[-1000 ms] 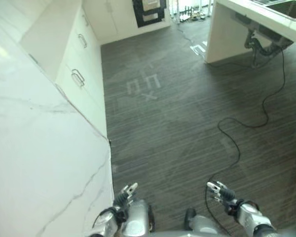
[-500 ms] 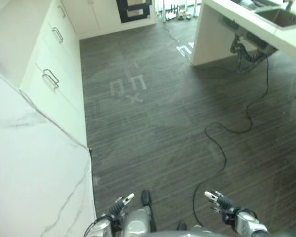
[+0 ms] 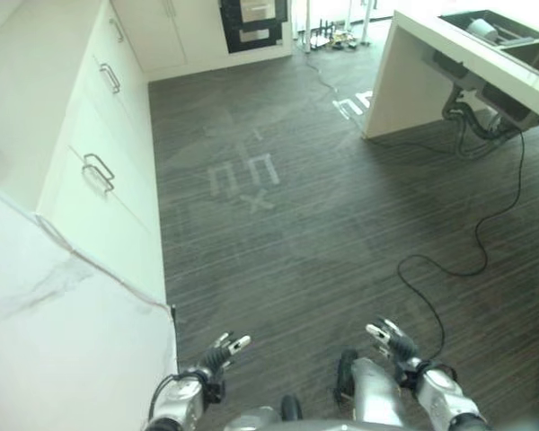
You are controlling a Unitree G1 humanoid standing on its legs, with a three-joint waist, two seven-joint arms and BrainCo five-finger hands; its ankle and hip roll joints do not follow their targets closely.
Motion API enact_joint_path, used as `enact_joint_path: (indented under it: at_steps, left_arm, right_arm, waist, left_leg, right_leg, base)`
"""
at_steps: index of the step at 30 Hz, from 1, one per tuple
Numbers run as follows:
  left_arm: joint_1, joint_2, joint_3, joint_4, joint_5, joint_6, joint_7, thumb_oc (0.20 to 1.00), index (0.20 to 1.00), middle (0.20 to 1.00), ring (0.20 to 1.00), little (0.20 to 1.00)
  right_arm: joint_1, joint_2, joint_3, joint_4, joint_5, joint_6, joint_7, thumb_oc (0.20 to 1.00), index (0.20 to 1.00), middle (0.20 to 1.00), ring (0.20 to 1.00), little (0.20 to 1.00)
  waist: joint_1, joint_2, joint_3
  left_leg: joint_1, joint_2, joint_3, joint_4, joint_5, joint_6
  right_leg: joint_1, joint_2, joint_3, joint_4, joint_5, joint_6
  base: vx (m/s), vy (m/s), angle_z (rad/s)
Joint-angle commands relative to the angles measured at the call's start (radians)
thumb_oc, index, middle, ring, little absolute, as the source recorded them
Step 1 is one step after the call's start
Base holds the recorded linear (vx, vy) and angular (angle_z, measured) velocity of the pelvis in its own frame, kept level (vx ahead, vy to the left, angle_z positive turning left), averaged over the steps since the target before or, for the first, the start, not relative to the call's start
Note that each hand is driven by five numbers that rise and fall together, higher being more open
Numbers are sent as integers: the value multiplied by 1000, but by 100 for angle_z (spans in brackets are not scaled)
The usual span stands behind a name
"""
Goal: Place the dishes in the dishwasher.
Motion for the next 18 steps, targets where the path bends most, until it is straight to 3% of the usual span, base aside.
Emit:
enact_joint_path:
  at_steps: [1, 3, 5, 6, 7, 8, 9, 12, 13, 15, 16, 17, 18]
  left_arm:
    - [12, -31, -7, -14, 50, -54, -8, 1000, 1000, 1000, 1000, 1000]
    - [27, -34, -5, -3, 53, -56, -5, 1000, 1000, 1000, 1000, 1000]
    - [46, -44, 9, 5, 58, -62, 2, 1000, 1000, 1000, 1000, 1000]
    - [50, -47, 12, 6, 54, -66, 7, 1000, 1000, 1000, 1000, 1000]
    - [52, -52, 16, 9, 41, -68, 11, 1000, 1000, 1000, 1000, 1000]
    - [52, -52, 16, 9, 41, -68, 11, 1000, 1000, 1000, 1000, 1000]
    - [53, -56, 39, 18, 58, -68, -6, 1000, 1000, 1000, 1000, 1000]
    - [51, -56, 42, 24, 74, -62, -13, 1000, 1000, 1000, 1000, 1000]
    - [49, -58, 41, 28, 79, -62, -16, 1000, 1000, 1000, 1000, 1000]
    - [51, -62, 37, 41, 63, -77, -13, 1000, 1000, 1000, 1000, 1000]
    - [53, -60, 40, 39, 58, -76, -12, 1000, 1000, 1000, 1000, 1000]
    - [54, -60, 40, 38, 57, -75, -12, 1000, 1000, 1000, 1000, 1000]
    - [57, -62, 42, 37, 52, -75, -9, 1000, 1000, 1000, 1000, 1000]
  right_arm:
    - [-29, -29, -6, -37, 49, -48, 33, 1000, 1000, 1000, 1000, 1000]
    - [-17, -23, -5, -26, 51, -57, 44, 1000, 1000, 1000, 1000, 1000]
    - [-11, -34, 14, -21, 34, -76, 64, 1000, 1000, 1000, 1000, 1000]
    - [-12, -40, 19, -27, 33, -76, 62, 1000, 1000, 1000, 1000, 1000]
    - [-16, -48, 23, -26, 31, -82, 65, 1000, 1000, 1000, 1000, 1000]
    - [-16, -48, 23, -26, 31, -82, 65, 1000, 1000, 1000, 1000, 1000]
    - [-20, -71, 37, -36, 38, -107, 63, 1000, 1000, 1000, 1000, 1000]
    - [-29, -80, 36, -35, 56, -108, 56, 1000, 1000, 1000, 1000, 1000]
    - [-36, -85, 35, -33, 66, -104, 57, 1000, 1000, 1000, 1000, 1000]
    - [-48, -81, 39, -24, 54, -106, 70, 1000, 1000, 1000, 1000, 1000]
    - [-51, -74, 38, -27, 37, -105, 69, 1000, 1000, 1000, 1000, 1000]
    - [-51, -73, 39, -28, 37, -104, 66, 1000, 1000, 1000, 1000, 1000]
    - [-53, -73, 44, -33, 36, -98, 63, 1000, 1000, 1000, 1000, 1000]
  waist:
    - [-2, 40, 32]
    - [-12, 34, 14]
    - [-18, 35, -22]
    - [-17, 37, -32]
    - [-15, 43, -45]
    - [-15, 43, -45]
    - [3, 41, -58]
    - [18, 30, -52]
    - [35, 27, -43]
    - [54, 24, -28]
    - [47, 21, -25]
    - [47, 20, -25]
    - [50, 19, -24]
  left_leg:
    - [10, 81, -51, 62, -142, -13]
    - [20, 85, -66, 134, -181, -23]
    - [43, 111, -53, 215, -229, -61]
    - [38, 122, -47, 268, -225, -77]
    - [24, 144, -43, 354, -176, -110]
    - [24, 144, -43, 354, -176, -110]
    - [-111, 207, -41, 671, -29, -168]
    - [-224, 239, -47, 816, -34, -161]
    - [-289, 219, -60, 821, -57, -142]
    - [-330, 174, -58, 714, -90, -107]
    - [-301, 177, -25, 549, -87, -99]
    - [-295, 174, -24, 525, -84, -99]
    - [-300, 155, -36, 410, -38, -97]
  right_leg:
    - [145, 2, -4, -11, 93, 8]
    - [166, 21, 18, -15, 69, -8]
    - [200, 49, 11, -27, 36, -49]
    - [213, 61, 5, -30, 24, -67]
    - [230, 81, -2, -38, 3, -94]
    - [230, 81, -2, -38, 3, -94]
    - [301, 134, -6, -72, -60, -169]
    - [344, 145, -9, -87, -84, -194]
    - [376, 150, -4, -102, -89, -195]
    - [423, 159, 30, -125, -94, -183]
    - [439, 165, 52, -133, -106, -171]
    - [441, 166, 56, -134, -107, -169]
    - [438, 168, 72, -141, -95, -166]
  base:
    - [379, -271, -14]
    - [511, -337, -7]
    - [525, -323, 14]
    - [409, -298, -16]
    - [190, -162, -37]
    - [383, -431, -60]
    - [304, -365, -51]
    - [225, -242, -29]
    - [203, -47, -42]
    - [278, 57, -33]
    - [247, 114, -91]
    - [199, 137, -105]
    - [161, 114, -93]
